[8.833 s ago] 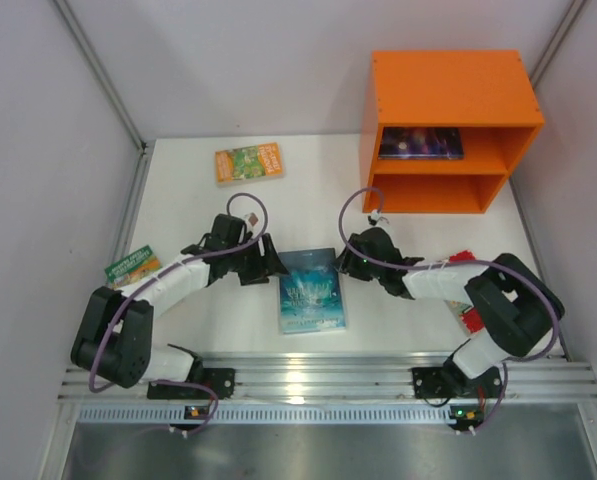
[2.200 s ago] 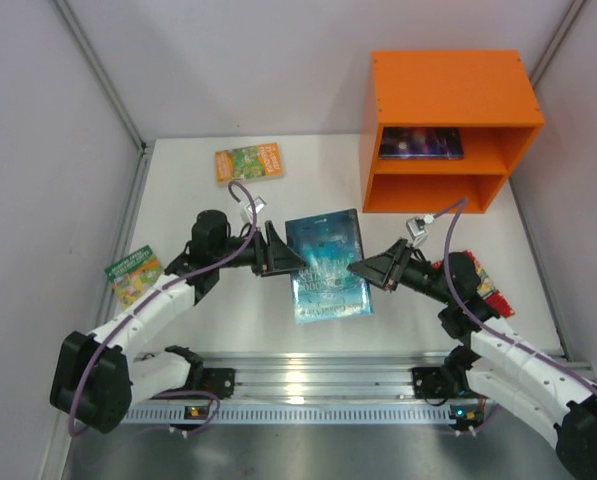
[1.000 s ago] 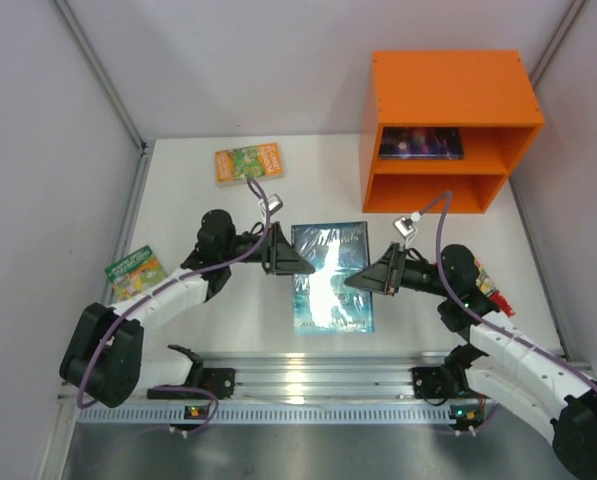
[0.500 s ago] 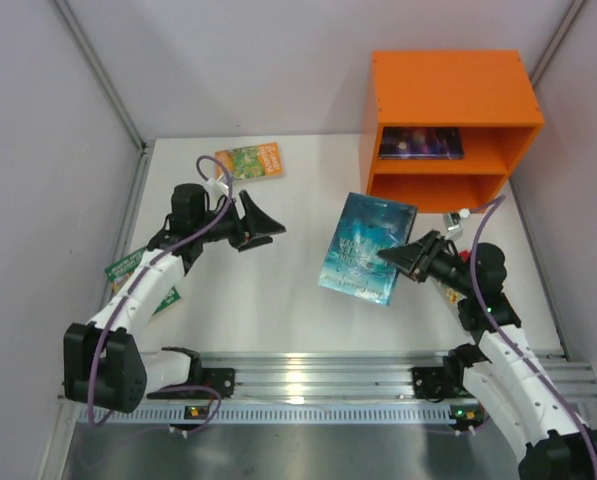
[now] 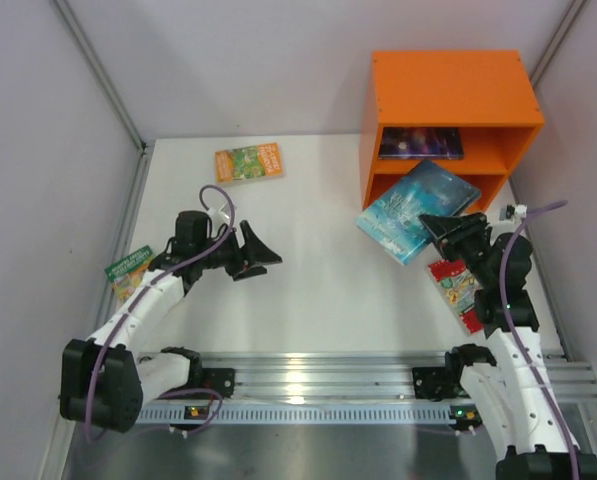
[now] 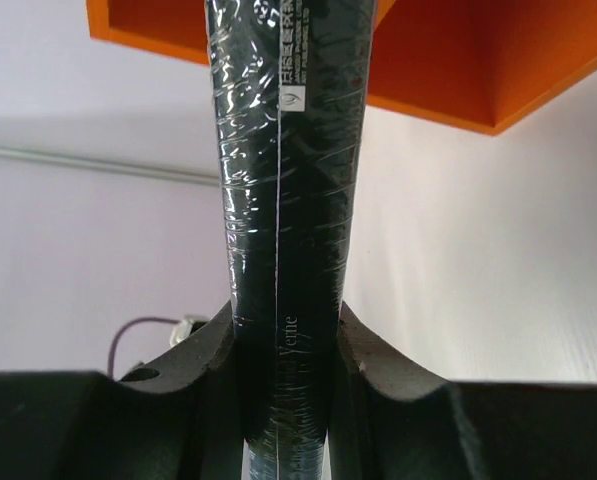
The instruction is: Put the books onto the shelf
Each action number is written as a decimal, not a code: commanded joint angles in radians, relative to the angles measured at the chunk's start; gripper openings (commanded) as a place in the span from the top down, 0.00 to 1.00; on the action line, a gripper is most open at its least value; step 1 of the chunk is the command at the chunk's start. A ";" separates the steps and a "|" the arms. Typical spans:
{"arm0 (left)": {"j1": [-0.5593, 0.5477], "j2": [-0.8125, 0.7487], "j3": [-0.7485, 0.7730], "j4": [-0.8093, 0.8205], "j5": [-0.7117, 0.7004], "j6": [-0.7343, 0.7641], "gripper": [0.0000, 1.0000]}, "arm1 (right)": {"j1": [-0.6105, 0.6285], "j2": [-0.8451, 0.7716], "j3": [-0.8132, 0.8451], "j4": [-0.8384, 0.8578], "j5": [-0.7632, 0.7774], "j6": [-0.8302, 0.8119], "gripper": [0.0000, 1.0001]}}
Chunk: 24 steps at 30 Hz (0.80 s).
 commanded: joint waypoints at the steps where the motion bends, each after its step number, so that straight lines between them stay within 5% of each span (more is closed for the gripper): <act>1: -0.001 -0.025 -0.033 0.079 0.029 -0.012 0.21 | -0.013 -0.001 0.134 0.172 0.125 0.044 1.00; 9: -0.001 -0.076 -0.067 0.104 0.059 -0.031 0.22 | -0.011 0.055 0.156 0.244 0.309 0.082 1.00; 16: -0.001 -0.070 -0.075 0.067 0.056 0.017 0.23 | -0.011 0.205 0.159 0.482 0.426 0.128 1.00; 24: -0.001 -0.059 -0.079 0.102 0.075 0.000 0.23 | -0.011 0.316 0.196 0.618 0.450 0.171 1.00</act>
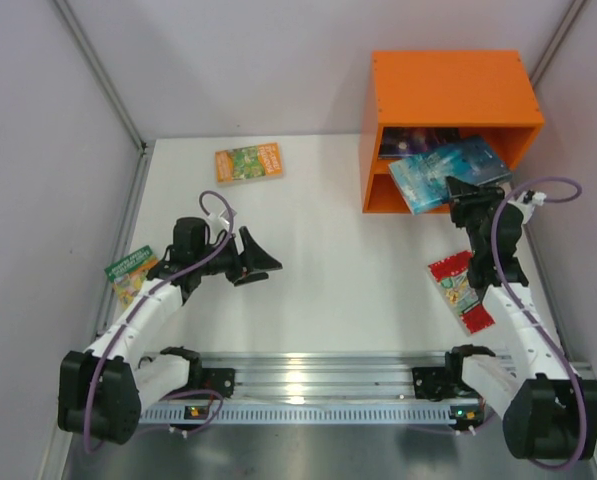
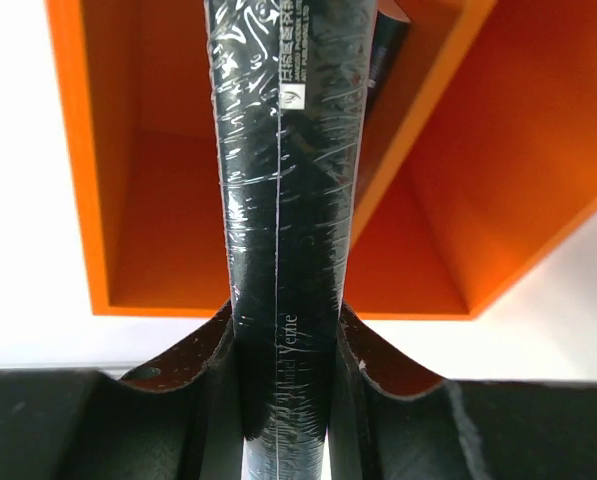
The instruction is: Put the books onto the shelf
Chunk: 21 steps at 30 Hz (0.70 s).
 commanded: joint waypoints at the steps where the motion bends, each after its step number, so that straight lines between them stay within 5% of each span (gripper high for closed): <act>1: -0.001 0.003 -0.003 0.065 0.027 0.014 0.23 | -0.009 -0.001 0.098 0.368 0.025 0.079 1.00; 21: -0.001 0.023 -0.007 0.099 0.051 -0.005 0.23 | 0.058 0.220 0.171 0.599 0.110 0.053 1.00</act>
